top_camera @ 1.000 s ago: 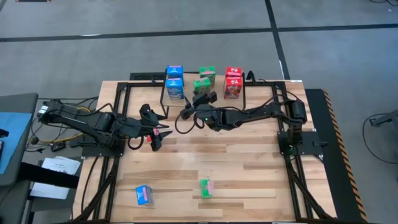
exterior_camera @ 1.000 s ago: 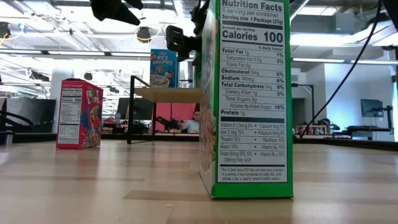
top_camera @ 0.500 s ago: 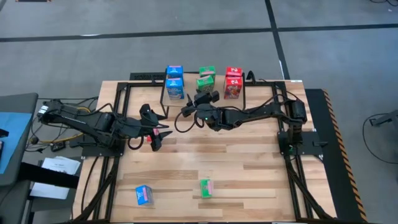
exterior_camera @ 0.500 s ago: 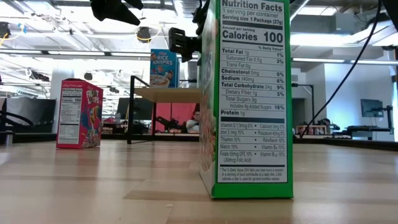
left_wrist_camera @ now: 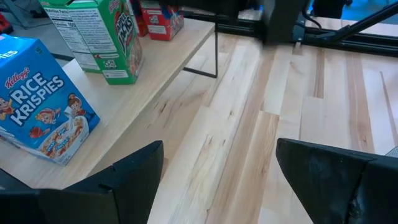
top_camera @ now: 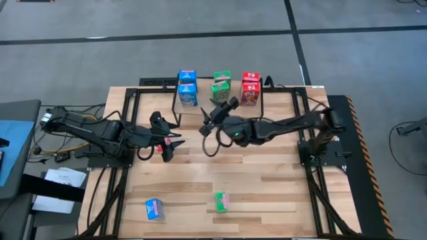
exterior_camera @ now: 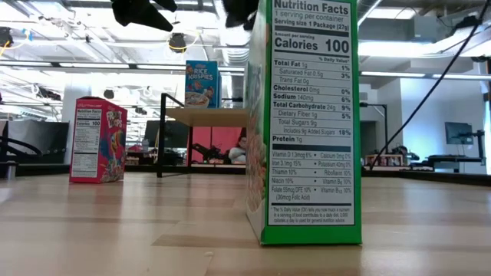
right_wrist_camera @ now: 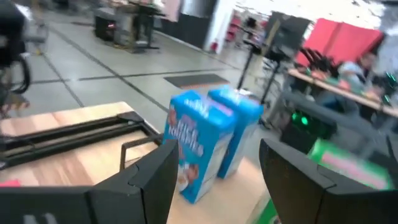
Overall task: Stack cereal on shelf
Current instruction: Put the top green cereal box on the shelf aligned with the other green cereal box
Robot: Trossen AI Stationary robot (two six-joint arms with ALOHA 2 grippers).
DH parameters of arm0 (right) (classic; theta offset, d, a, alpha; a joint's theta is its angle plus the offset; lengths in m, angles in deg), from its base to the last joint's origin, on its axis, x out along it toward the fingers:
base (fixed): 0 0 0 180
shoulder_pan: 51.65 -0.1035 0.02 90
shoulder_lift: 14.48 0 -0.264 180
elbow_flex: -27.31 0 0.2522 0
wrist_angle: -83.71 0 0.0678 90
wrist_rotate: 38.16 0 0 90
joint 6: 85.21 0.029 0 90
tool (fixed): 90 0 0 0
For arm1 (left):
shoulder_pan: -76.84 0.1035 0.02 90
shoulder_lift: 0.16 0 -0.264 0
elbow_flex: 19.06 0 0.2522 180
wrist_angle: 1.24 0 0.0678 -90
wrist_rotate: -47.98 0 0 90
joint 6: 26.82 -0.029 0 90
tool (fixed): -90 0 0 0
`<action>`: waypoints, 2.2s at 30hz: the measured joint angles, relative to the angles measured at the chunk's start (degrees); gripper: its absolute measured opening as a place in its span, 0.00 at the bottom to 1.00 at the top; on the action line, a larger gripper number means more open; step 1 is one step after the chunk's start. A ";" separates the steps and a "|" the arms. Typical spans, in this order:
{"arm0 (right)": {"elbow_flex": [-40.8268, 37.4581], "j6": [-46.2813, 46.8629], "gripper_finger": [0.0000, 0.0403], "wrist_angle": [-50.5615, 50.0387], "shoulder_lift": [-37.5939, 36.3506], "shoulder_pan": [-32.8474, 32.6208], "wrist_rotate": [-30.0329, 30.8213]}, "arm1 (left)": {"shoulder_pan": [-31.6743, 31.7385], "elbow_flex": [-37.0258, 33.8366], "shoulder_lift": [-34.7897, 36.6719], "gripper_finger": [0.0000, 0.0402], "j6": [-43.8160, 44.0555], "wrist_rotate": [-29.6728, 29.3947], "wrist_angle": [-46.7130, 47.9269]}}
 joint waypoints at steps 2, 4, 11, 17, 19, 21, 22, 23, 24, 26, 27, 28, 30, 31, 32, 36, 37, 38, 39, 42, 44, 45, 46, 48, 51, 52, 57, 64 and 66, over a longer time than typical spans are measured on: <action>0.00 -2.36 0.62 -1.46 -3.06 0.67 -2.96 | 0.00 0.00 0.00 0.75 0.02 0.00 -0.01; 0.02 -4.07 0.62 -3.43 -6.21 1.86 -6.66 | -0.02 0.00 0.00 0.75 0.02 0.01 0.03; 0.08 -4.95 0.62 -9.70 -13.91 10.66 -22.42 | 0.00 0.00 0.00 0.75 0.12 0.02 -0.03; 0.05 -4.94 0.62 -16.16 -14.53 19.48 -36.10 | 0.00 0.00 0.00 0.75 2.35 0.02 -0.42; 0.04 -4.92 0.62 -17.98 -14.54 21.22 -37.86 | -0.01 0.00 0.00 0.75 2.87 0.04 -0.36; 0.05 -4.95 0.62 -19.76 -14.53 22.28 -38.62 | 0.00 0.00 0.00 0.75 2.97 0.04 -0.39; 0.04 -4.96 0.62 -20.56 -14.53 22.70 -39.40 | 0.00 0.00 0.00 0.75 2.99 0.03 -0.38; 0.04 -4.94 0.62 -21.51 -14.54 23.06 -40.51 | 0.00 0.00 0.00 0.75 3.00 0.04 -0.38; 0.04 -4.94 0.62 -22.70 -14.54 23.53 -41.96 | 0.00 0.00 0.00 0.75 3.02 0.02 -0.40; 0.05 -4.95 0.62 -25.44 -14.51 24.18 -44.65 | 0.00 0.00 0.00 0.75 3.04 0.02 -0.40; 0.04 -5.16 0.62 -26.46 -14.24 24.21 -45.61 | 0.00 0.00 0.00 0.75 3.04 0.02 -0.40; 0.04 -5.78 0.62 -27.05 -13.89 24.05 -46.01 | 0.00 0.00 0.00 0.75 3.04 0.02 -0.40; -0.07 -7.56 0.62 -29.54 -13.65 23.90 -46.13 | -0.02 0.00 0.00 0.75 3.05 0.02 -0.38; -0.07 -8.58 0.62 -30.09 -13.67 23.86 -46.15 | 0.00 0.00 0.00 0.75 3.04 0.02 -0.40; -0.03 -9.58 0.62 -30.17 -13.67 23.76 -46.15 | 0.00 0.00 0.00 0.75 3.04 0.02 -0.38; 0.00 -10.80 0.62 -31.71 -13.71 23.22 -45.54 | 0.00 0.00 0.00 0.75 3.04 0.02 -0.36; 0.00 -10.80 0.62 -31.73 -13.71 23.22 -45.52 | 0.00 0.00 0.00 0.75 3.04 0.02 -0.38; 0.00 -10.80 0.62 -31.73 -13.73 23.24 -45.46 | 0.00 0.00 0.00 0.75 3.04 0.02 -0.38; 0.02 -10.73 0.62 -32.03 -13.74 23.26 -45.44 | -0.01 0.00 0.00 0.75 3.02 0.02 -0.37; 0.02 -9.25 0.62 -34.25 -13.74 23.27 -44.51 | 0.00 0.00 0.00 0.75 2.95 0.02 -0.36; 0.02 -8.26 0.62 -35.84 -13.74 23.11 -41.43 | 0.00 0.00 0.00 0.75 2.93 0.02 -0.36; 0.02 -7.72 0.62 -36.53 -13.74 22.91 -40.12 | 0.00 0.00 0.00 0.75 2.91 0.02 -0.38; 0.02 -7.44 0.62 -37.08 -13.72 22.83 -39.36 | 0.00 0.00 0.00 0.75 2.91 0.02 -0.37; 0.02 -7.28 0.62 -37.20 -13.71 22.76 -39.00 | 0.00 0.00 0.00 0.75 2.90 0.02 -0.38; 0.02 -7.22 0.62 -37.21 -13.71 22.55 -38.30 | 0.00 0.00 0.00 0.75 2.91 0.00 -0.36; 0.02 -6.80 0.62 -37.28 -13.71 22.55 -38.15 | -0.02 0.00 0.00 0.75 2.89 0.02 -0.36; 0.07 -4.57 0.62 -37.26 -12.76 22.52 -38.12 | -0.01 0.00 0.00 0.75 2.89 0.01 -0.36; 0.13 -3.78 0.62 -37.96 -12.77 21.00 -37.10 | 0.00 0.00 -0.02 0.75 2.84 0.02 -0.14; 0.13 -3.71 0.62 -38.10 -12.77 20.26 -35.65 | -0.02 0.00 -0.02 0.75 2.84 0.00 -0.16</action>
